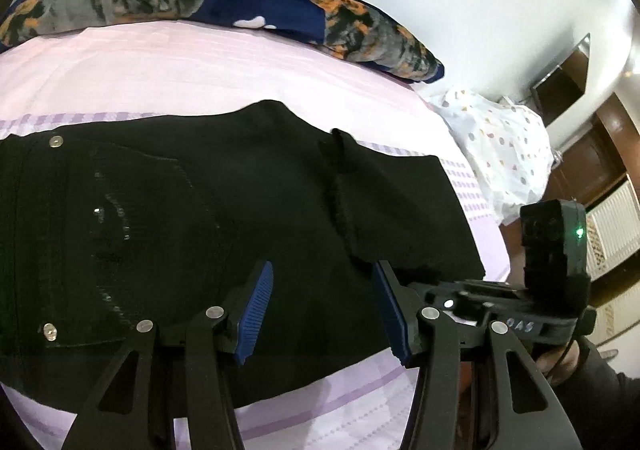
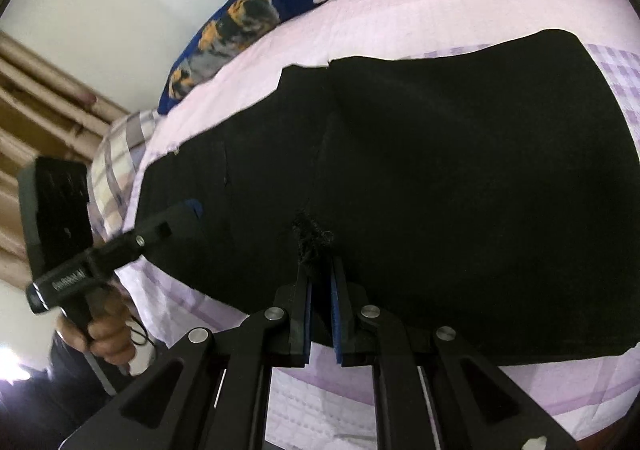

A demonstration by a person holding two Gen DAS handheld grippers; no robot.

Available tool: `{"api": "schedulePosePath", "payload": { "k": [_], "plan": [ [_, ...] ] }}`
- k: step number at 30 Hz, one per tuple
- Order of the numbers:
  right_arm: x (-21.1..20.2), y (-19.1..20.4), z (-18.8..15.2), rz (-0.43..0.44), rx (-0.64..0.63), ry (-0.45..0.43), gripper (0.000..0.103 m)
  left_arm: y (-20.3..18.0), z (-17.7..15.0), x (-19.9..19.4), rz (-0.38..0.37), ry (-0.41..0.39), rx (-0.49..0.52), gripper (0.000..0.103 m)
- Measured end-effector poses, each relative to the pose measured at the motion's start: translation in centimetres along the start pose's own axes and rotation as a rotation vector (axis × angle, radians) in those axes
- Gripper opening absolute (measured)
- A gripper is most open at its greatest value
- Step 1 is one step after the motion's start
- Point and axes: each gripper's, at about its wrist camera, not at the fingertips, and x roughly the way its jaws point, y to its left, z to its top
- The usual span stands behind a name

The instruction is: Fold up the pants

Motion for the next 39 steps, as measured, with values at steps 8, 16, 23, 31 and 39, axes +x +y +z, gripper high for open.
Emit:
{"api": "schedulePosePath", "payload": {
  "k": [8, 16, 23, 31, 39],
  "plan": [
    [-1.1, -0.2, -0.4, 0.038, 0.075, -0.062, 0.039, -0.2, -0.1, 0.7, -0.055, 0.052, -0.043, 0.053],
    [-6.8, -4.0, -2.2, 0.017, 0.395, -0.270, 0.050, -0.6, -0.3, 1.5, -0.175, 0.122, -0.119, 0.053],
    [-8.0, -6.5, -3.3, -0.007, 0.542, -0.341, 0.050, -1.0, -0.5, 4.0, -0.265, 0.226, -0.230, 0.054],
    [-7.4, -7.1, -3.1, -0.002, 0.571, -0.342, 0.050, -0.5, -0.9, 5.7, -0.247, 0.273, -0.315, 0.053],
    [-8.2, -7.6, -3.6, 0.010, 0.586, -0.360, 0.050, -1.7, -0.3, 7.5, -0.156, 0.256, -0.304, 0.052]
  ]
}}
